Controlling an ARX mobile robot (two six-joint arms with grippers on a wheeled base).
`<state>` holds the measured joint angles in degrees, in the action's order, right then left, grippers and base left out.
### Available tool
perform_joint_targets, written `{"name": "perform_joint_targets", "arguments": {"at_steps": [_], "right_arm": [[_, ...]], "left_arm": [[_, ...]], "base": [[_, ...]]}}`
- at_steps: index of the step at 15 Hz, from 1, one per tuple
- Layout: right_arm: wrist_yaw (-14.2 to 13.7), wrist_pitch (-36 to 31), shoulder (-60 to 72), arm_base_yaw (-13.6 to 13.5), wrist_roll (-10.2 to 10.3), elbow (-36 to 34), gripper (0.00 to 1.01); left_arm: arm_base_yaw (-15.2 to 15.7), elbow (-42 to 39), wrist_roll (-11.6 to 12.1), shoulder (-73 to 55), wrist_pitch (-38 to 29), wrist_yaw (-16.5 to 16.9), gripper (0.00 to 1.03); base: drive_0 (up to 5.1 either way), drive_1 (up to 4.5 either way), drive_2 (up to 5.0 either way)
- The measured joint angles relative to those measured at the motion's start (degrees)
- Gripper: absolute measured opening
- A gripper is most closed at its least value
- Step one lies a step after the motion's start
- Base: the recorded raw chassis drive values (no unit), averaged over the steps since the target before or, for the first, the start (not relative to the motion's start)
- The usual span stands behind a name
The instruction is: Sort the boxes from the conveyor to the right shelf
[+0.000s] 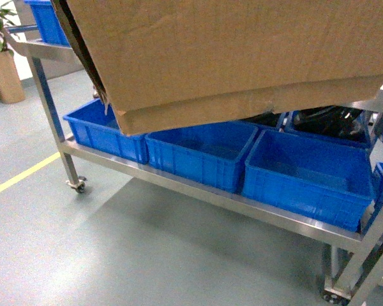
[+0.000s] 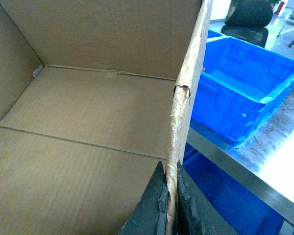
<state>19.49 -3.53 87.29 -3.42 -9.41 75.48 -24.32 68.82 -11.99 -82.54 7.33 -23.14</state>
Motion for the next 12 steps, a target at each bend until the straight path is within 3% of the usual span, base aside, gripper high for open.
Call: {"name": "perform_joint_targets", "arguments": {"at_steps": [12], "right_arm": [[0.02, 0.02, 0.00, 0.00, 0.00, 0.00, 0.02]], "left_arm": [[0.00, 0.00, 0.00, 0.00, 0.02, 0.00, 0.02]], "base": [[-1.3, -1.31, -1.3]]}}
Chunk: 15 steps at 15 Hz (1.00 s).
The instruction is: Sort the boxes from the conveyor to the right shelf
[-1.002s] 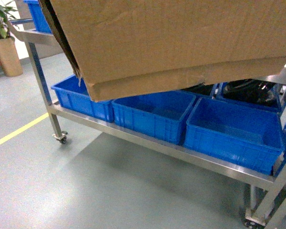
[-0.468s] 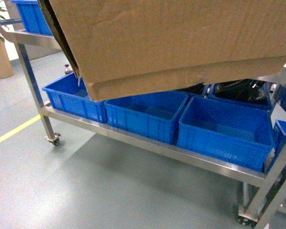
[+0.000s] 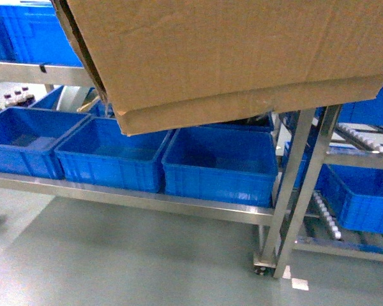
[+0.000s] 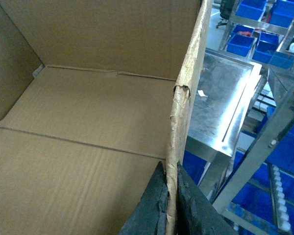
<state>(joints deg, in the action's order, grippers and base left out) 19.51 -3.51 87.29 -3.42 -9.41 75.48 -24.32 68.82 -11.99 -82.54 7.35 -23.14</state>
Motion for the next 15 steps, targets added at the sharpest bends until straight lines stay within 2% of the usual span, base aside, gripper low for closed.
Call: {"name": "perform_joint_targets", "arguments": {"at_steps": [15], "right_arm": [[-0.02, -0.20, 0.13, -0.33, 0.02, 0.00, 0.02]], "left_arm": [[0.22, -0.02, 0.00, 0.07, 0.09, -0.20, 0.02]], "base": [[-1.3, -1.35, -1.3]]}}
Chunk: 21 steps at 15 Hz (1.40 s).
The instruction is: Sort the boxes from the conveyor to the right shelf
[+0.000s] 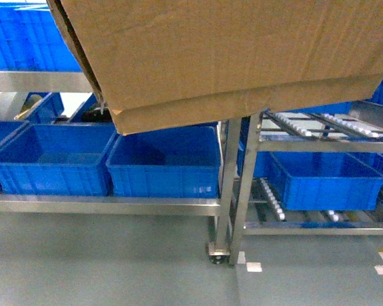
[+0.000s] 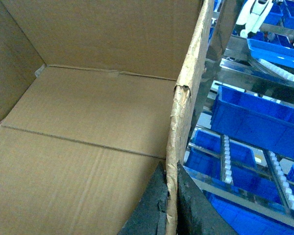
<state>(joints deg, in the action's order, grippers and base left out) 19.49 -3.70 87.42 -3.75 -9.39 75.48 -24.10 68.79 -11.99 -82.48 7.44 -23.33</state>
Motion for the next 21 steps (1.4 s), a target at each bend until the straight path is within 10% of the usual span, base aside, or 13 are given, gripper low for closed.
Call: {"name": "perform_joint_targets", "arguments": {"at_steps": [21], "right_arm": [[0.00, 0.15, -0.07, 0.02, 0.33, 0.00, 0.02]], "left_arm": [[-0.17, -0.02, 0.02, -0.07, -0.07, 0.02, 0.02]], "base": [[-1.3, -1.34, -1.3]]}}
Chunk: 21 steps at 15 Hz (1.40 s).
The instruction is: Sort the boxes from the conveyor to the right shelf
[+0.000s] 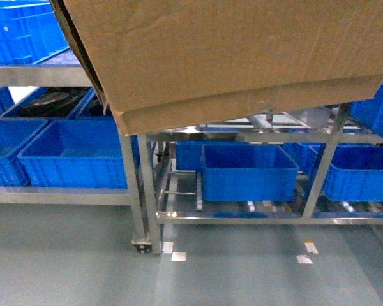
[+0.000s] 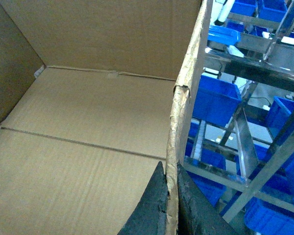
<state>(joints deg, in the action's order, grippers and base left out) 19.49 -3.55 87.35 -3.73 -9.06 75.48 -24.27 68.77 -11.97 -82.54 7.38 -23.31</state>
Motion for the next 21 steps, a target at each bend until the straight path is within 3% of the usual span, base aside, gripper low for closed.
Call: {"name": "perform_joint_targets", "arguments": {"at_steps": [3, 12, 21], "right_arm": [[0.00, -0.11, -0.09, 0.00, 0.00, -0.02, 0.02], [-0.11, 0.35, 0.37, 0.15, 0.00, -0.02, 0.02], [0.02, -0.02, 0.31, 0.02, 0.00, -0.02, 0.02]], "left_arm": [[0.00, 0.00, -0.02, -0.02, -0.02, -0.04, 0.02], [-0.02, 0.00, -0.02, -0.35, 0.20, 0.15, 0.02], [-0.04, 0.00, -0.02, -0.33, 0.04, 0.00, 0.02]], "base": [[-1.3, -1.34, -1.3], [3.3, 1.33, -5.0], [0.3, 0.31, 0.3]]}}
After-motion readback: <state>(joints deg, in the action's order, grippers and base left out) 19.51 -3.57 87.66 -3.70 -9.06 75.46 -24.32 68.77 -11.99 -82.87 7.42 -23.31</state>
